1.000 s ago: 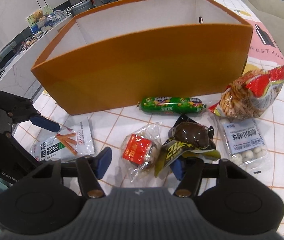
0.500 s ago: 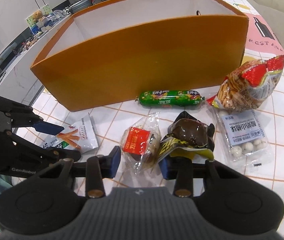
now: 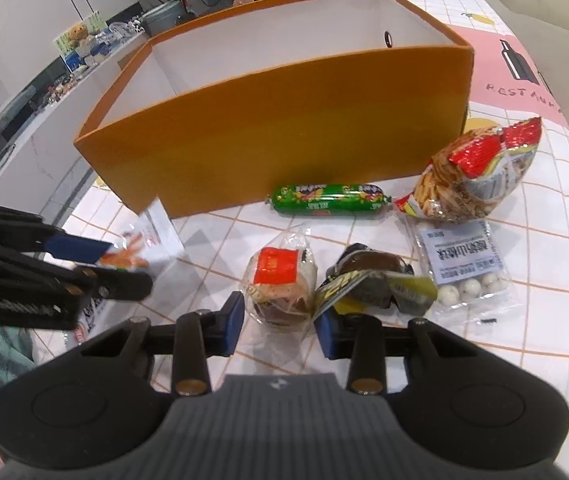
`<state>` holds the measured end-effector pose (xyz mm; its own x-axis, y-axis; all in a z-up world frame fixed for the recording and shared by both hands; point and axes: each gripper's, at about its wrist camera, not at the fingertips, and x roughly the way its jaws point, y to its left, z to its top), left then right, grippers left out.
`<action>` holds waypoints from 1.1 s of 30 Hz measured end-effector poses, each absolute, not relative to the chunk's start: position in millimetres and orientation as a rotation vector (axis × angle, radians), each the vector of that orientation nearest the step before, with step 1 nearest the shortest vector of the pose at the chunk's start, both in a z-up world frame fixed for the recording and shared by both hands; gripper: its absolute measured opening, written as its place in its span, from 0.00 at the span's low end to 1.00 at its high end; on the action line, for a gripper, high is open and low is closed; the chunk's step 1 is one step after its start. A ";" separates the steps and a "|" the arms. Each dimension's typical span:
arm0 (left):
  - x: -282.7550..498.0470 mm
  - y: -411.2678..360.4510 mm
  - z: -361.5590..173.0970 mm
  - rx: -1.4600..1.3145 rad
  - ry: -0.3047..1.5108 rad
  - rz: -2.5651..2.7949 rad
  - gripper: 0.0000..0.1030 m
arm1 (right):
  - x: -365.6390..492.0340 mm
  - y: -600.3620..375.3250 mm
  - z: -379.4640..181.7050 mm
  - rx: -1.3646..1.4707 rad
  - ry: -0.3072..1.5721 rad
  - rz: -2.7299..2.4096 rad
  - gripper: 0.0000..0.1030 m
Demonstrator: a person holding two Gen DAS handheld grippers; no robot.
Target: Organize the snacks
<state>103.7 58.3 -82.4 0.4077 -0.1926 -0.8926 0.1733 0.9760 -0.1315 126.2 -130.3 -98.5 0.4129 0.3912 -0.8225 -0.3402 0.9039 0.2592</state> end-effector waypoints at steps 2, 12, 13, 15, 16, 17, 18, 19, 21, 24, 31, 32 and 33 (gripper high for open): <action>99.0 55.1 -74.3 -0.038 1.102 -0.217 0.56 | 125.3 -134.4 -96.6 0.061 1.057 0.454 0.33; 93.6 43.8 -37.4 -0.108 0.992 -0.166 0.55 | 117.7 -149.7 -66.8 0.100 1.005 0.442 0.32; 94.1 42.1 -33.7 -0.107 0.981 -0.166 0.55 | 116.5 -150.7 -63.6 0.103 0.997 0.442 0.32; 95.4 40.8 -26.8 -0.114 0.965 -0.168 0.55 | 114.9 -151.4 -56.3 0.100 0.979 0.439 0.32; 96.1 40.5 -23.2 -0.121 0.957 -0.169 0.55 | 115.3 -153.4 -53.1 0.100 0.971 0.439 0.32; 96.6 40.0 -20.0 -0.126 0.950 -0.171 0.55 | 114.9 -155.1 -49.5 0.104 0.962 0.439 0.32; 97.6 39.6 -16.8 -0.128 0.942 -0.173 0.55 | 115.4 -155.6 -46.1 0.110 0.955 0.438 0.32; 98.0 39.0 -14.6 -0.128 0.936 -0.174 0.55 | 116.3 -157.7 -42.7 0.116 0.947 0.438 0.32; 100.8 37.6 -10.4 -0.123 0.922 -0.173 0.55 | 116.8 -160.5 -35.3 0.123 0.927 0.434 0.32; 107.3 37.7 -5.2 -0.127 0.907 -0.172 0.55 | 119.0 -164.0 -24.3 0.133 0.896 0.426 0.31; 130.1 37.9 10.8 -0.153 0.870 -0.181 0.55 | 134.3 -171.8 -4.0 0.145 0.835 0.397 0.31; 133.9 36.9 13.6 -0.148 0.863 -0.181 0.55 | 137.7 -172.3 -1.3 0.145 0.827 0.395 0.31; 137.1 36.4 16.0 -0.144 0.857 -0.181 0.55 | 141.8 -172.9 1.5 0.147 0.819 0.393 0.31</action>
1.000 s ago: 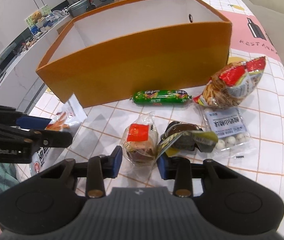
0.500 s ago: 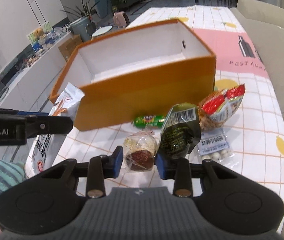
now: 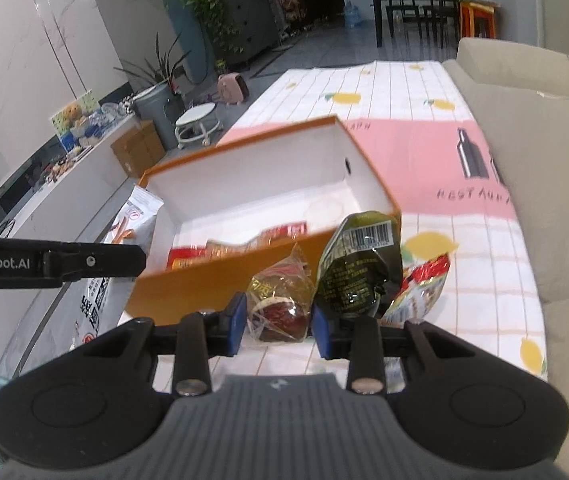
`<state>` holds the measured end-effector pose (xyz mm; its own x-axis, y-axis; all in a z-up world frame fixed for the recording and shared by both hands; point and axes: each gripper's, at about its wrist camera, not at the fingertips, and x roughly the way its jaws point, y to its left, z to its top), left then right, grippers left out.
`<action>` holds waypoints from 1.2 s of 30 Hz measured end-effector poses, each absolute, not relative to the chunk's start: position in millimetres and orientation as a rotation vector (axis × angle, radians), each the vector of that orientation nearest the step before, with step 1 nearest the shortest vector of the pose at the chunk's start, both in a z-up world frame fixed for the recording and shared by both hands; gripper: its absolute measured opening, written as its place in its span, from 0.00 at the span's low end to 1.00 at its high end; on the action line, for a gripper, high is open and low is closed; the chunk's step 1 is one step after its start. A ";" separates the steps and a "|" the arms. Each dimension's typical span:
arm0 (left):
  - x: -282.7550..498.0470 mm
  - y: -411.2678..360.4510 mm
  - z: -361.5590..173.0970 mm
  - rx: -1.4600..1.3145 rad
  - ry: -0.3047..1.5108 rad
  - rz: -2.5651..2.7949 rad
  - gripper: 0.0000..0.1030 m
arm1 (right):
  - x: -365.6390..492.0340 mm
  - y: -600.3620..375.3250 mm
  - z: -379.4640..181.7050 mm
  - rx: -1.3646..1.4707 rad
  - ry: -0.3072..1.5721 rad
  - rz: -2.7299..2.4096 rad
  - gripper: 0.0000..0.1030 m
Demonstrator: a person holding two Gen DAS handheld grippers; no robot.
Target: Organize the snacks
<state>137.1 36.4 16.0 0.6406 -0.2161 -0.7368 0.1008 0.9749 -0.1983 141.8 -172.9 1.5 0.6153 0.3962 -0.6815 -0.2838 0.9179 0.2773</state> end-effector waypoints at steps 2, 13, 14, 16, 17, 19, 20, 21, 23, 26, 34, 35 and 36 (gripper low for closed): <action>145.1 34.9 21.1 -0.136 0.843 -0.179 0.55 | 150.3 -173.8 7.6 0.146 0.802 0.389 0.31; 186.0 32.6 31.1 -0.098 0.818 -0.171 0.55 | 199.2 -161.4 41.5 0.115 0.692 0.410 0.31; 189.1 32.8 30.7 -0.094 0.822 -0.169 0.55 | 203.6 -161.1 43.2 0.118 0.683 0.417 0.31; 194.8 34.6 27.7 -0.090 0.832 -0.163 0.55 | 213.2 -162.6 43.4 0.138 0.678 0.440 0.31; 196.6 36.3 26.2 -0.092 0.838 -0.160 0.55 | 219.5 -165.3 42.4 0.161 0.686 0.460 0.31; 202.6 40.6 22.6 -0.097 0.851 -0.151 0.55 | 232.4 -172.0 38.4 0.214 0.711 0.496 0.30; 205.2 42.4 20.4 -0.098 0.857 -0.146 0.55 | 238.4 -174.8 36.0 0.230 0.721 0.503 0.30; 207.3 44.1 19.0 -0.099 0.861 -0.143 0.55 | 243.9 -176.8 33.6 0.239 0.729 0.504 0.30; 212.4 47.8 14.7 -0.106 0.871 -0.136 0.55 | 253.6 -178.2 29.0 0.246 0.746 0.500 0.30; 221.2 50.8 7.4 -0.112 0.889 -0.128 0.55 | 269.1 -178.3 21.8 0.276 0.780 0.507 0.30; 245.4 50.4 -12.6 -0.072 0.936 -0.118 0.55 | 286.1 -161.5 -1.6 0.247 0.830 0.526 0.30; 246.8 50.7 -14.6 -0.069 0.941 -0.117 0.55 | 286.2 -159.9 -2.3 0.233 0.826 0.526 0.30; 248.3 51.0 -16.9 -0.068 0.946 -0.115 0.55 | 282.0 -159.0 -2.1 0.221 0.820 0.525 0.30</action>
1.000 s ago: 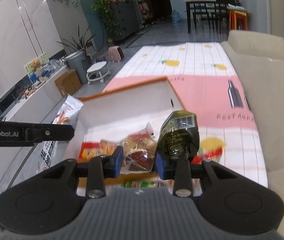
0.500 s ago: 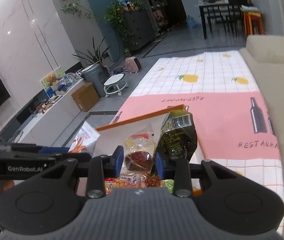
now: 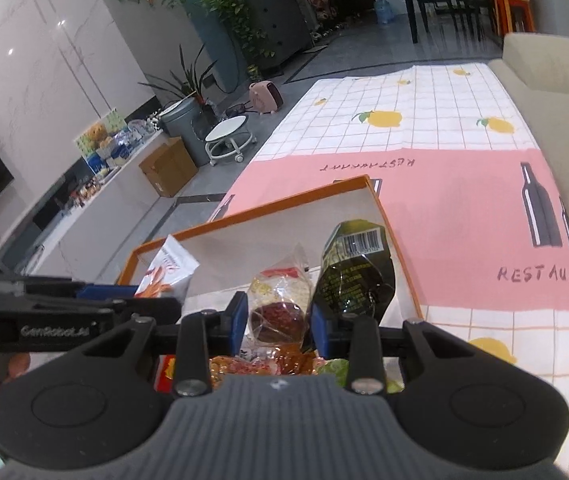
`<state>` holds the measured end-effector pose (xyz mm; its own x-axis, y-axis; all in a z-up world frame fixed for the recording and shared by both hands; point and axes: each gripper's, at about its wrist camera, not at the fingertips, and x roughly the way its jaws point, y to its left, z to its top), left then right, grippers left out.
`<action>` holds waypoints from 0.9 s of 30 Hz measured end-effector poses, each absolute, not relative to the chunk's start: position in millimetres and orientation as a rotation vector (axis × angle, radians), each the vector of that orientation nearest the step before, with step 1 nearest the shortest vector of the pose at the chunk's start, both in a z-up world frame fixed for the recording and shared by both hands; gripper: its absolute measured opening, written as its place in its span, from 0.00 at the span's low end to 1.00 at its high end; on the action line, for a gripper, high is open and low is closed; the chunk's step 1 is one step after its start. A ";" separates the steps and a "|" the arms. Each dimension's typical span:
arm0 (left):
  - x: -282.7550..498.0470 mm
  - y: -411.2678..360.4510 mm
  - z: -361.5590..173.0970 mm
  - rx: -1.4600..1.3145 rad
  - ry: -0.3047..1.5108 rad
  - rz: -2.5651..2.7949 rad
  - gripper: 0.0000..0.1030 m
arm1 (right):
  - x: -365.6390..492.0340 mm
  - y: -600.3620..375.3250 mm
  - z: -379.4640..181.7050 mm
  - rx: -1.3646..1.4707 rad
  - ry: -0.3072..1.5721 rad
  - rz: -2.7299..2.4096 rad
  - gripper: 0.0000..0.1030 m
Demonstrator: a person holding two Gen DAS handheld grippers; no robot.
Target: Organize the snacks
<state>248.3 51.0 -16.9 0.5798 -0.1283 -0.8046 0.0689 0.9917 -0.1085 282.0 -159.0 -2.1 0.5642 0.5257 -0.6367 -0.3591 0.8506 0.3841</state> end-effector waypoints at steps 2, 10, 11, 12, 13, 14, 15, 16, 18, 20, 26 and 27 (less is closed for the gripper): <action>249.4 51.9 -21.0 -0.067 0.953 -0.114 0.55 | 277.5 -161.0 0.0 0.208 0.799 0.518 0.30; 253.9 45.2 -38.8 -0.052 0.990 -0.114 0.55 | 248.5 -190.1 10.7 0.230 0.699 0.466 0.30; 253.7 44.1 -39.5 -0.051 0.992 -0.116 0.55 | 249.1 -193.9 10.6 0.238 0.691 0.464 0.30; 253.8 43.4 -39.7 -0.051 0.992 -0.118 0.55 | 250.3 -197.5 11.0 0.248 0.684 0.459 0.30; 254.1 42.7 -39.3 -0.052 0.992 -0.121 0.55 | 251.9 -201.0 11.9 0.262 0.678 0.455 0.29; 253.9 42.3 -39.1 -0.053 0.992 -0.123 0.55 | 253.4 -204.6 13.9 0.277 0.669 0.453 0.29; 254.9 42.4 -39.2 -0.052 0.991 -0.123 0.55 | 254.8 -206.6 17.4 0.286 0.657 0.442 0.29; 255.7 42.3 -39.3 -0.050 0.991 -0.123 0.55 | 256.1 -208.4 21.6 0.286 0.642 0.431 0.29; 257.1 42.3 -39.6 -0.049 0.993 -0.123 0.55 | 258.3 -210.1 28.5 0.282 0.619 0.408 0.28; 258.2 41.6 -40.4 -0.050 0.994 -0.124 0.55 | 263.8 -208.1 31.0 0.239 0.619 0.373 0.28; 257.3 37.6 -42.1 -0.052 0.999 -0.142 0.55 | 280.3 -198.5 12.2 0.224 0.685 0.403 0.28; 257.0 36.7 -42.3 -0.050 1.000 -0.143 0.55 | 281.1 -194.7 13.3 0.202 0.680 0.395 0.28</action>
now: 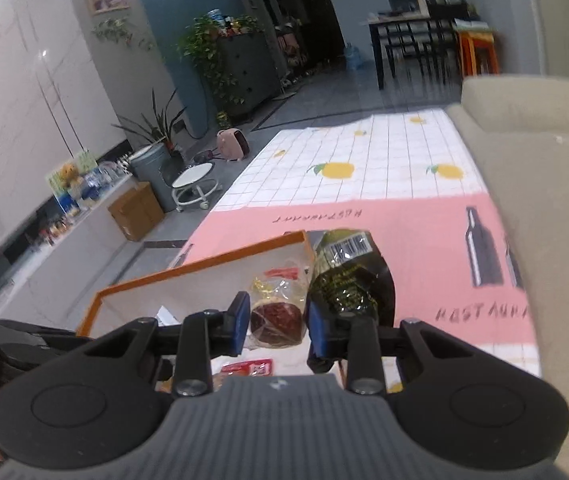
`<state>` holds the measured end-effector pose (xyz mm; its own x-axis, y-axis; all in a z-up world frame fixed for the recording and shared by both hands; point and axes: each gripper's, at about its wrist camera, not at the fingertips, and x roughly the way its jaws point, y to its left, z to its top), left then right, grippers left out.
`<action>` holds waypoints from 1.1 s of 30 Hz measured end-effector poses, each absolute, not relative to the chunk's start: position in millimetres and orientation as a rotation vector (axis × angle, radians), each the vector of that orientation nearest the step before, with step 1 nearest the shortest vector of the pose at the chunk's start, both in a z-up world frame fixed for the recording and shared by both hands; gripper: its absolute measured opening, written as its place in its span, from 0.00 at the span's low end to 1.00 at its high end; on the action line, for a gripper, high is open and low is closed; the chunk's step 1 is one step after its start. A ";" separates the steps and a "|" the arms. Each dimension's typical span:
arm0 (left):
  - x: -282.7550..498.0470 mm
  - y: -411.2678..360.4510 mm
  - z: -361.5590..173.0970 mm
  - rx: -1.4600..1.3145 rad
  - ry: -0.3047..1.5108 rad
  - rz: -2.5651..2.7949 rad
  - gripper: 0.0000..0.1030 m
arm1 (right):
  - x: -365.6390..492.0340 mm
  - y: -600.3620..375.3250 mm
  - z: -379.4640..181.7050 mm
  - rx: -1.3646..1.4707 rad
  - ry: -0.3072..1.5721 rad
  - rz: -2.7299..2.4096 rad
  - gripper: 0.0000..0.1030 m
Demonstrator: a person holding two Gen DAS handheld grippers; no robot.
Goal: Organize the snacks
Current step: 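Lower the right gripper's packets into the box and open it while the left holds its packet above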
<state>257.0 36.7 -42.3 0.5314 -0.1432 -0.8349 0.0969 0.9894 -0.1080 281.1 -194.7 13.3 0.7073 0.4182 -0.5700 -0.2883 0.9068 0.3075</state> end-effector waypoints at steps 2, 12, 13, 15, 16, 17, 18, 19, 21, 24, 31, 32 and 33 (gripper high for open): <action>257.3 35.8 -42.7 -0.050 1.003 -0.146 0.55 | 285.9 -190.8 13.1 0.182 0.679 0.388 0.29; 262.0 37.0 -45.5 -0.061 1.010 -0.155 0.55 | 313.7 -178.1 -7.9 0.118 0.785 0.369 0.29; 262.6 37.0 -46.3 -0.060 1.012 -0.155 0.55 | 313.8 -177.1 -10.6 0.109 0.790 0.366 0.29; 264.1 37.3 -48.2 -0.062 1.016 -0.154 0.55 | 314.1 -177.2 -14.7 0.101 0.794 0.358 0.29; 265.2 37.2 -49.1 -0.063 1.018 -0.153 0.55 | 312.5 -177.5 -14.7 0.095 0.790 0.356 0.28; 266.0 37.2 -50.3 -0.063 1.020 -0.152 0.55 | 313.5 -178.2 -14.8 0.093 0.792 0.356 0.25; 266.7 37.0 -51.4 -0.064 1.023 -0.153 0.55 | 315.6 -178.9 -15.6 0.092 0.794 0.360 0.22; 267.7 36.6 -52.9 -0.065 1.026 -0.154 0.55 | 316.7 -179.2 -15.7 0.088 0.796 0.365 0.18; 268.5 35.7 -55.4 -0.067 1.031 -0.157 0.55 | 318.1 -178.3 -15.6 0.068 0.796 0.375 0.14; 269.5 34.7 -58.8 -0.066 1.038 -0.162 0.55 | 320.9 -175.4 -15.5 0.040 0.793 0.379 0.09; 272.8 37.3 -66.0 -0.069 1.055 -0.158 0.55 | 329.2 -179.8 -18.7 0.038 0.799 0.366 0.01; 273.4 37.4 -66.8 -0.070 1.057 -0.157 0.55 | 330.6 -181.2 -20.1 0.042 0.807 0.356 0.01; 273.7 37.7 -67.6 -0.070 1.059 -0.157 0.55 | 332.6 -182.6 -22.0 0.050 0.814 0.352 0.00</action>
